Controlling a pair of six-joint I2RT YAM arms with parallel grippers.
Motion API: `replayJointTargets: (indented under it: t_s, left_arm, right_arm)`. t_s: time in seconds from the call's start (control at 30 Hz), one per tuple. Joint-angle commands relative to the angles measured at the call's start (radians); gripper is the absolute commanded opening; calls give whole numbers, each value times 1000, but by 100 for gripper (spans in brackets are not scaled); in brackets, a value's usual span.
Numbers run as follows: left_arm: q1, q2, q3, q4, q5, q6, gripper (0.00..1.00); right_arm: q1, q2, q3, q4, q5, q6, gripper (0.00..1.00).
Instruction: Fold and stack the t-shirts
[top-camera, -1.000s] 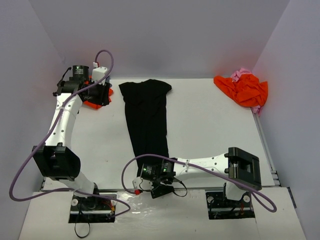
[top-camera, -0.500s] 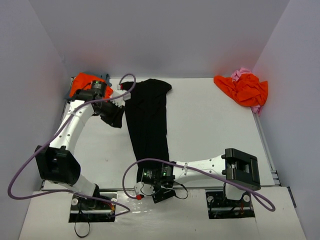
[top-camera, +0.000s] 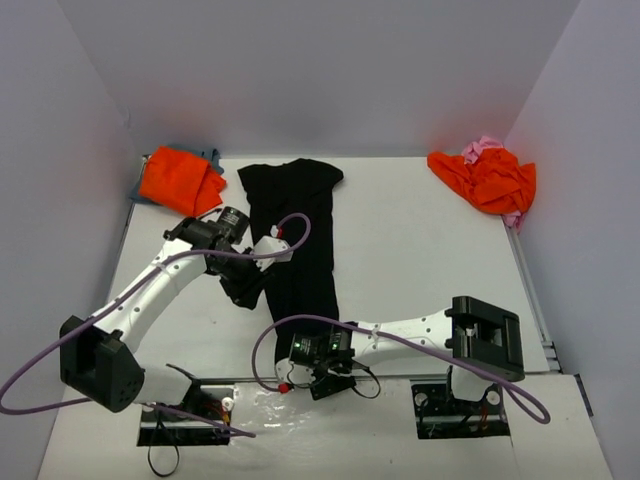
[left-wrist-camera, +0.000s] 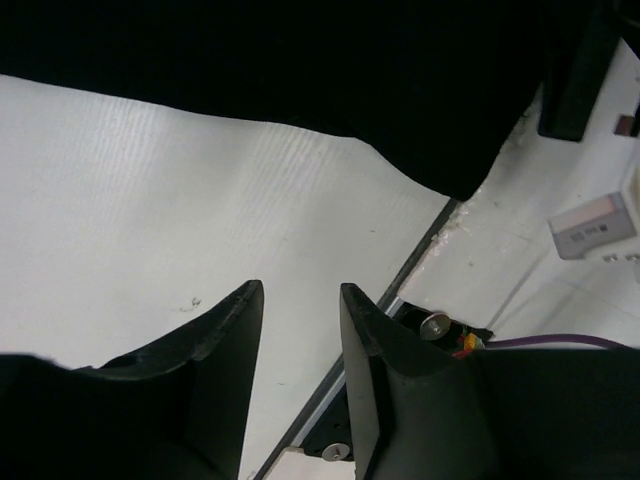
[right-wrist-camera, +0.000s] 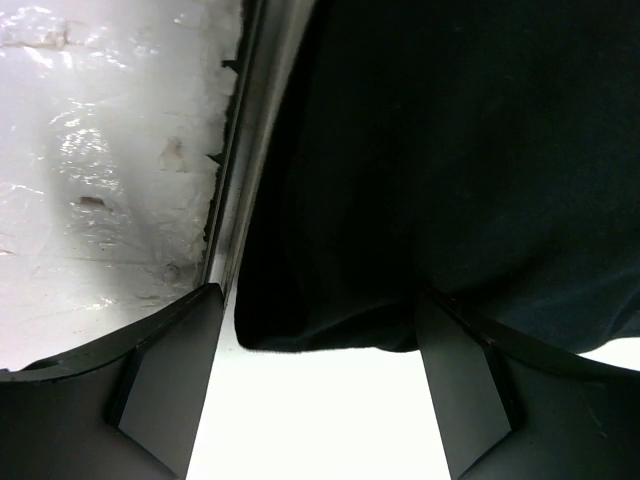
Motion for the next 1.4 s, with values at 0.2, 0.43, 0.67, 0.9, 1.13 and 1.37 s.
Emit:
replayJointTargets:
  t_s: [0.2, 0.43, 0.67, 0.9, 1.13, 1.37]
  left_arm:
    - [-147, 122, 39, -11, -15, -8, 62]
    - [-250, 115, -30, 166, -356, -90, 21]
    - [-230, 43, -61, 228, -450, -134, 17]
    - [-134, 20, -38, 290, -522, -187, 10]
    - [19, -29, 18, 315, -502, -215, 8]
    - [41, 11, 143, 279, -566, -159, 8]
  right_arm:
    - [-109, -52, 22, 1, 54, -17, 72]
    - [-124, -62, 46, -16, 13, -6, 71]
    - [-121, -81, 56, 1, 163, -54, 70]
    - [-77, -54, 71, 1, 191, -51, 71]
    - [-60, -55, 99, -41, 53, -5, 71]
    - [4, -19, 149, -125, -109, 9, 68]
